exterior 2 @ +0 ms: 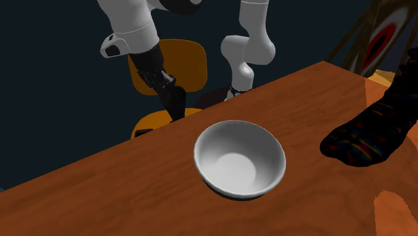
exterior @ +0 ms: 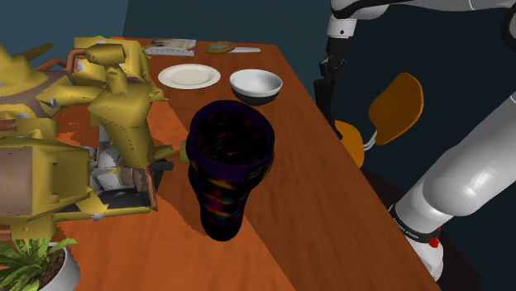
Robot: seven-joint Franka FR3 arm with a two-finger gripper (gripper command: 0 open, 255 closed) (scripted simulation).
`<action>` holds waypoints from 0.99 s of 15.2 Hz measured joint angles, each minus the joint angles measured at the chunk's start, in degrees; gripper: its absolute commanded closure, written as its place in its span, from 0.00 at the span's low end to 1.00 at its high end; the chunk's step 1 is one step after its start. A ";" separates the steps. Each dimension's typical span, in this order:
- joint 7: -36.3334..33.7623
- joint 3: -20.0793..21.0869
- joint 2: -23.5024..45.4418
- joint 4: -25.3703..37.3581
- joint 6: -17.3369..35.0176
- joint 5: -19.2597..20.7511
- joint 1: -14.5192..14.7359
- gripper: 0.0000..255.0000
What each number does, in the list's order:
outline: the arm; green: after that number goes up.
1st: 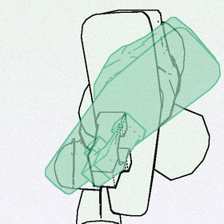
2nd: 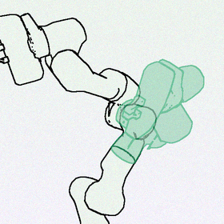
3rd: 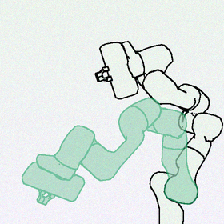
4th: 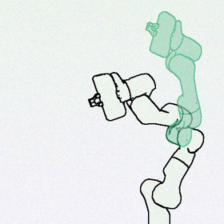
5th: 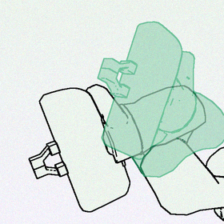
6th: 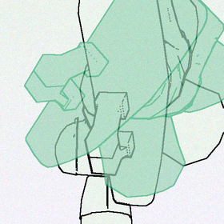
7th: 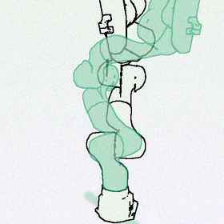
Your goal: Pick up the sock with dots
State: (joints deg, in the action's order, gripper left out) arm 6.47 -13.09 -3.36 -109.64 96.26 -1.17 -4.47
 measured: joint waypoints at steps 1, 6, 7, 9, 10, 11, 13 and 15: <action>0.01 -0.01 -0.01 0.00 0.02 0.02 -0.01 1.00; 0.00 -0.01 -0.03 -0.01 0.06 0.03 -0.01 1.00; -0.02 0.00 -0.01 0.00 0.07 0.03 0.00 1.00; -0.13 0.02 -0.01 0.75 -0.79 0.03 0.03 1.00; -0.13 0.03 -0.04 1.31 -1.37 0.02 0.04 1.00; -0.22 0.08 -0.14 2.01 -2.15 0.02 0.08 1.00; -0.13 0.02 -0.07 3.60 -3.68 0.02 0.03 1.00; -0.09 -0.02 -0.06 5.34 -5.39 0.03 0.00 1.00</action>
State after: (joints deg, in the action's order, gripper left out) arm 6.38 -13.11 -3.42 -104.31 90.87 -1.14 -4.47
